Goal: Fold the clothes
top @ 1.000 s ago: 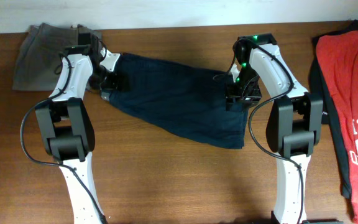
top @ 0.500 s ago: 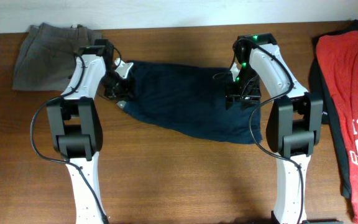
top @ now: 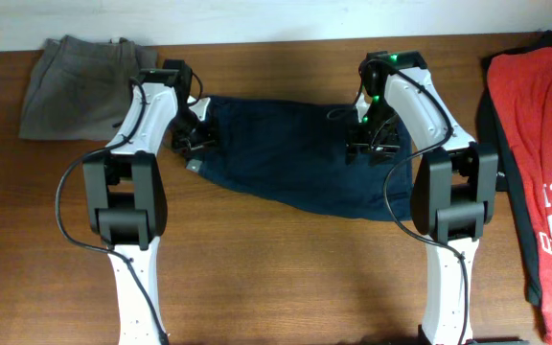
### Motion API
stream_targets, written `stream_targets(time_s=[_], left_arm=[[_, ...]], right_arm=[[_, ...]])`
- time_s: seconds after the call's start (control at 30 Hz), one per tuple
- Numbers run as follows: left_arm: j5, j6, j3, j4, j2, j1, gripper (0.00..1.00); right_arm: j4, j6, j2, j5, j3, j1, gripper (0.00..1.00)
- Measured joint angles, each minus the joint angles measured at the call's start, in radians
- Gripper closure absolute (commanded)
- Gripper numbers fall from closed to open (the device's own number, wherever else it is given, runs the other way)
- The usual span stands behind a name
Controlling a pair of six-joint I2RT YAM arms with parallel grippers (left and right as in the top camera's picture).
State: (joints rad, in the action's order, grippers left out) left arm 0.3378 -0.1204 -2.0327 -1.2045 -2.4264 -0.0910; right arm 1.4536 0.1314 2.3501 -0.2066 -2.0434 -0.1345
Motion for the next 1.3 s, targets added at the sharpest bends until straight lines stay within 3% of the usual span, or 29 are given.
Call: stream_targets(time_s=[0.33, 0.67, 1.03, 1.3], left_arm=[[-0.050, -0.035, 0.000, 0.066, 0.016, 0.012, 0.01], [-0.086, -0.113, 0.000, -0.026, 0.021, 0.004, 0.01], [-0.194, -0.138, -0.005, -0.037, 0.191, -0.021, 0.01], [-0.324, -0.031, -0.008, 0.081, 0.201, 0.008, 0.20]], right_arm=[[-0.008, 0.000, 0.000, -0.017, 0.000, 0.000, 0.46], [-0.034, 0.003, 0.000, -0.050, 0.000, 0.000, 0.46], [-0.045, 0.023, 0.000, -0.060, 0.000, 0.000, 0.46], [-0.045, 0.023, 0.000, -0.061, 0.000, -0.006, 0.46]])
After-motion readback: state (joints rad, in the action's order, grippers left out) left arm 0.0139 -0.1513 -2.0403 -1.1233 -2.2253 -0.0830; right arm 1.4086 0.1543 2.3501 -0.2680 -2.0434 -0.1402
